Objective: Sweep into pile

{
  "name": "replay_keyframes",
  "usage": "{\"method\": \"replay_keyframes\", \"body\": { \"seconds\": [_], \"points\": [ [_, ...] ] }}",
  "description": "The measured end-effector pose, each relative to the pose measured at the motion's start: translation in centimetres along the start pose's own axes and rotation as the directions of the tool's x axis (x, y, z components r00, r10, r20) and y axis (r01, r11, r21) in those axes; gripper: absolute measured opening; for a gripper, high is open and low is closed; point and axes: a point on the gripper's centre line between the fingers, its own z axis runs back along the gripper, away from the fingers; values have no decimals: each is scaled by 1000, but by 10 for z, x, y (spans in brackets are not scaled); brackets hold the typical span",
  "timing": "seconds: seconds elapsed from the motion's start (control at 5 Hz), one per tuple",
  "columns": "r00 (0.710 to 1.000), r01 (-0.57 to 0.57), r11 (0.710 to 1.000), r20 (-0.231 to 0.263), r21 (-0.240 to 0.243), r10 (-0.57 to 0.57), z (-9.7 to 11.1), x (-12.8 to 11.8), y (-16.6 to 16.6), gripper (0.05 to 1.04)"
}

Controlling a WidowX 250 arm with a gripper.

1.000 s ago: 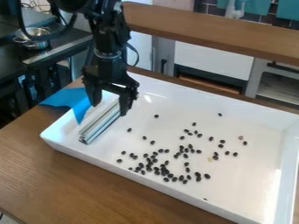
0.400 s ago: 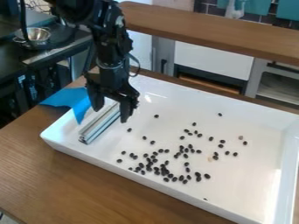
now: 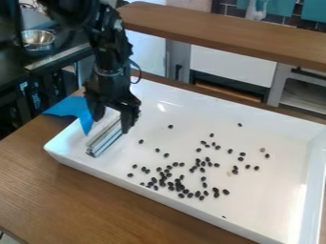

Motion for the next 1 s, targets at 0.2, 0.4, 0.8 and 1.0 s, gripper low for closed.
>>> {"method": "replay_keyframes", "body": {
  "seconds": [0.2, 0.4, 0.8, 1.0],
  "points": [
    [1000, 5, 1000, 3, -3, -5, -2, 0, 5, 1000],
    [1000, 17, 1000, -14, -16, -17, -9, -1, 5, 1000],
    [998, 41, 999, -44, -27, -43, -16, -6, 4, 668],
    [997, 58, 998, -47, -29, -59, -19, -9, 3, 372]
  ]
}}
